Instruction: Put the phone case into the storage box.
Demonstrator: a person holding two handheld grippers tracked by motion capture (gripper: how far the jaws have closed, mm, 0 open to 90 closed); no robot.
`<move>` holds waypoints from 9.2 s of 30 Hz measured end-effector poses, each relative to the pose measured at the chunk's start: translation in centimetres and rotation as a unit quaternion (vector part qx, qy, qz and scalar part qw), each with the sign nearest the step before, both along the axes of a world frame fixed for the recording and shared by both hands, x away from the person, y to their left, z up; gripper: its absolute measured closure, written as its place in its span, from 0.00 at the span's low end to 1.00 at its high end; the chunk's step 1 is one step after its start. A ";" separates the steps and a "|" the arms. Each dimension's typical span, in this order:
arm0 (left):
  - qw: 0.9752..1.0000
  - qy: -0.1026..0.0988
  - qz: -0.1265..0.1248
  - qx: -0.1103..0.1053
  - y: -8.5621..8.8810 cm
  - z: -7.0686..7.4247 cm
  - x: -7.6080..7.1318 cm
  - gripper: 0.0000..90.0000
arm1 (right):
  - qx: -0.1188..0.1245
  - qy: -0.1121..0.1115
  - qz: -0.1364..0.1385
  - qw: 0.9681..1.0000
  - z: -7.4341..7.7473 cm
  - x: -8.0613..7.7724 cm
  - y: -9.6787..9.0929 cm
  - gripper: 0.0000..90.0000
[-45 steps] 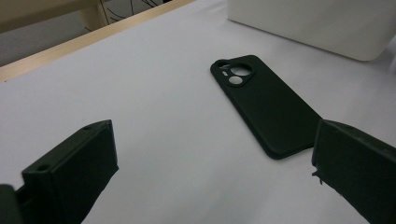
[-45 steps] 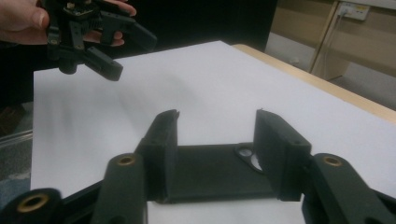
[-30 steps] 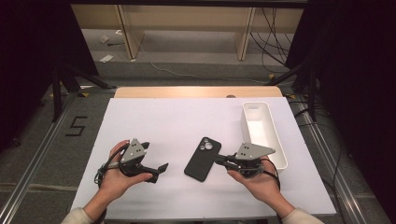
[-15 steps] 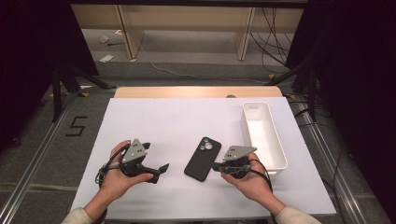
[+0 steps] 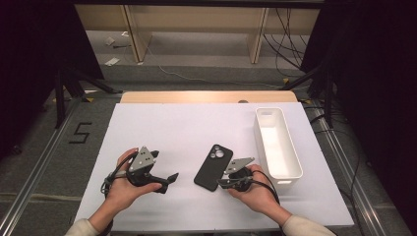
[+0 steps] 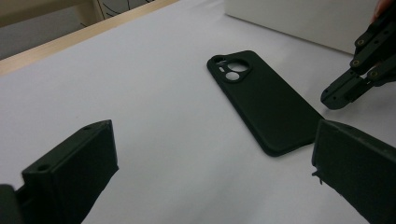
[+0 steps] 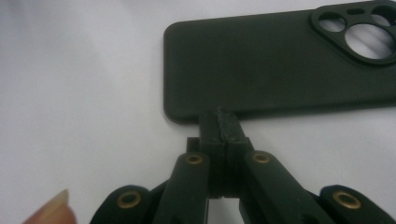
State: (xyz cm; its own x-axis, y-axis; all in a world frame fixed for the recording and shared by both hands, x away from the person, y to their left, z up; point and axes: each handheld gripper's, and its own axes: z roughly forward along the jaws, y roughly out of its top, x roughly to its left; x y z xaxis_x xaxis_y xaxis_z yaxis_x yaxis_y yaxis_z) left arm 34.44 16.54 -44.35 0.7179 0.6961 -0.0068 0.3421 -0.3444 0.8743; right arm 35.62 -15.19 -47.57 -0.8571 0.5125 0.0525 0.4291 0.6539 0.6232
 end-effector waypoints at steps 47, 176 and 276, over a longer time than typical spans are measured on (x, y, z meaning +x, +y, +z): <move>1.000 0.012 -0.006 0.016 -1.2 -0.2 0.7 0.00 | 0.191 -0.119 -0.011 0.974 4.9 -0.2 -3.2 0.56; 0.976 0.159 -0.005 0.149 -15.0 -4.2 7.7 0.13 | 0.246 -0.189 -0.046 0.950 6.1 -2.5 -9.9 0.25; 0.999 0.045 0.013 0.004 -8.3 2.2 2.3 0.18 | 0.261 -0.183 -0.109 0.941 7.8 4.5 -2.8 0.18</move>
